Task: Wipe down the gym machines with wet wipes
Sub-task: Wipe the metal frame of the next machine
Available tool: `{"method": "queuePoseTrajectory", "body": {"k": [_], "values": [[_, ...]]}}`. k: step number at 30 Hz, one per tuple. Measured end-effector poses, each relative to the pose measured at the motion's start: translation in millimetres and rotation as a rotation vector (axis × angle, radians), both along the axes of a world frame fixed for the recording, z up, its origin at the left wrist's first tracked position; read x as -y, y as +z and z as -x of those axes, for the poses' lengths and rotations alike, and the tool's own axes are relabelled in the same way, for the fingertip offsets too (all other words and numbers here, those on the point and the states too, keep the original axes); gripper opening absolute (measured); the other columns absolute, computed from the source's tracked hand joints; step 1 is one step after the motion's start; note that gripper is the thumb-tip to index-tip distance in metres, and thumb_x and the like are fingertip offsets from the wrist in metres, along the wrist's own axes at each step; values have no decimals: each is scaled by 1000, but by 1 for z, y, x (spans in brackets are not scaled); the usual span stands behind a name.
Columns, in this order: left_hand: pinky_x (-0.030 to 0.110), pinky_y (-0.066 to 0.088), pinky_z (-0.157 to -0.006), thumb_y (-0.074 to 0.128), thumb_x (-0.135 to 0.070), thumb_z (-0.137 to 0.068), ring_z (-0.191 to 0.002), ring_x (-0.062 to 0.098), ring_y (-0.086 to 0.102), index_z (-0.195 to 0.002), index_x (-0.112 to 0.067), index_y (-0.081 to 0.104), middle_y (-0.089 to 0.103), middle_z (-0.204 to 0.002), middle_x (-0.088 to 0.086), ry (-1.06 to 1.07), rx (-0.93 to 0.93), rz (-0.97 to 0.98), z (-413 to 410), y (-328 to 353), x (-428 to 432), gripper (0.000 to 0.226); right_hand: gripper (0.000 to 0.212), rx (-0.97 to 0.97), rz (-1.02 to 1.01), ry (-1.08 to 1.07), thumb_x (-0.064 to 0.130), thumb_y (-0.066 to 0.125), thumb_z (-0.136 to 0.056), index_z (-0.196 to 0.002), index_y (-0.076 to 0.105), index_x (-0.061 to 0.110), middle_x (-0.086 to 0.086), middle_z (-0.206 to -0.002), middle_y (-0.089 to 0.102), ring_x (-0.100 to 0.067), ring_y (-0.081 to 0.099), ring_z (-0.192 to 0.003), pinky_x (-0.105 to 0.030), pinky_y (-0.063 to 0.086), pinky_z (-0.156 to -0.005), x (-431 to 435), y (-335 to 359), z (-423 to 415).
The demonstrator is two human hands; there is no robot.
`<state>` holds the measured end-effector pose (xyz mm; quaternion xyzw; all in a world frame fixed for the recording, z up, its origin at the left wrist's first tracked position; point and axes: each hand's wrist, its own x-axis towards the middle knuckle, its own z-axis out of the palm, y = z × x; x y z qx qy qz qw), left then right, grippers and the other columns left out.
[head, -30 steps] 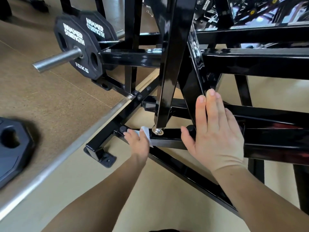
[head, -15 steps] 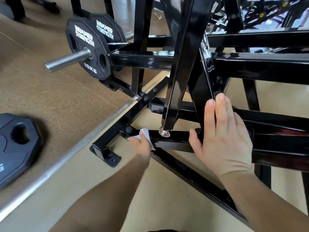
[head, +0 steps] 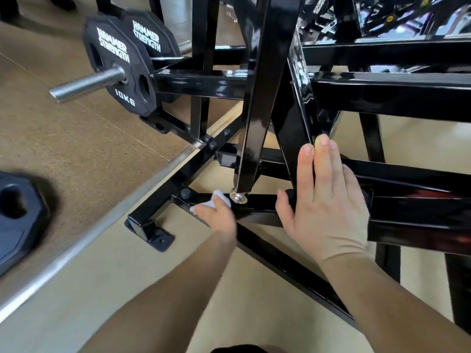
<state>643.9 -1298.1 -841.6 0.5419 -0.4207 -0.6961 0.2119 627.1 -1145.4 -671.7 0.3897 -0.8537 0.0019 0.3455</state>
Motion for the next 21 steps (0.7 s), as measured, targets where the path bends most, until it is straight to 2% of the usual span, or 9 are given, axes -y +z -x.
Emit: {"method": "queuePoseTrajectory", "body": {"k": [2, 3, 4, 6, 7, 9, 12, 18, 21], "values": [[45, 40, -108, 42, -60, -72, -116, 32, 52, -93, -13, 47, 48, -108, 8, 21, 51, 7, 6, -28, 20, 52, 78, 4, -8, -1, 38, 48, -103, -161, 15, -2, -31, -164, 24, -47, 31, -150, -60, 41, -110, -1, -1, 0], [45, 42, -107, 41, -59, -74, -112, 30, 54, -90, -12, 50, 48, -105, 6, 29, 56, 32, 6, -24, 18, 50, 78, 9, -15, -7, 38, 48, -103, -161, 15, -2, -31, -164, 23, -47, 31, -150, -60, 41, -110, -1, 0, -1], [46, 40, -110, 40, -60, -80, -115, 26, 54, -104, -10, 55, 51, -114, 4, 14, 54, 27, 3, -13, 9, 58, 77, 12, -20, -15, 37, 47, -104, -161, 15, -2, -30, -164, 23, -47, 31, -150, -60, 41, -110, -1, 1, -1], [49, 35, -117, 34, -58, -96, -135, 29, 46, -150, -6, 30, 42, -149, 12, -51, 32, 44, -2, 17, -26, 75, 77, 20, -25, -30, 37, 46, -104, -161, 15, -2, -30, -164, 22, -47, 30, -151, -60, 41, -111, 1, 3, -2], [52, 37, -116, 30, -56, -99, -138, 38, 43, -153, -3, 20, 37, -153, 21, -100, 28, 108, -5, 32, -45, 76, 77, 28, -30, -39, 38, 46, -104, -162, 15, -2, -30, -165, 21, -47, 29, -151, -60, 41, -111, 1, 3, -3], [54, 34, -118, 20, -62, -96, -145, 45, 33, -153, 1, 16, 29, -157, 28, -220, -10, 274, -14, 54, -75, 86, 78, 45, -48, -58, 38, 45, -104, -162, 12, -1, -29, -166, 19, -46, 27, -152, -60, 39, -113, 0, 3, -5], [42, 12, -129, 13, -69, -95, -158, 28, 7, -162, -4, 8, 5, -171, 14, -350, -89, 424, -29, 67, -90, 93, 79, 82, -67, -78, 38, 45, -104, -162, 9, -1, -29, -166, 17, -46, 25, -153, -59, 36, -114, 2, 8, -7], [41, 28, -124, 29, -44, -110, -151, 20, 33, -161, -25, 29, 36, -162, 0, -376, -172, 159, -94, 47, -48, 54, 82, 254, -57, -46, 38, 53, -99, -158, 21, -8, -33, -166, 7, -49, 5, -156, -63, 20, -123, 1, 10, -43], [24, 31, -117, 26, -42, -109, -136, -1, 44, -155, -27, 38, 49, -150, -9, -337, -96, 201, -112, 30, -24, 50, 75, 244, -297, 259, 38, 56, -96, -158, 34, 0, -26, -168, 17, -44, 12, -157, -62, 17, -125, -2, -16, -68]]}}
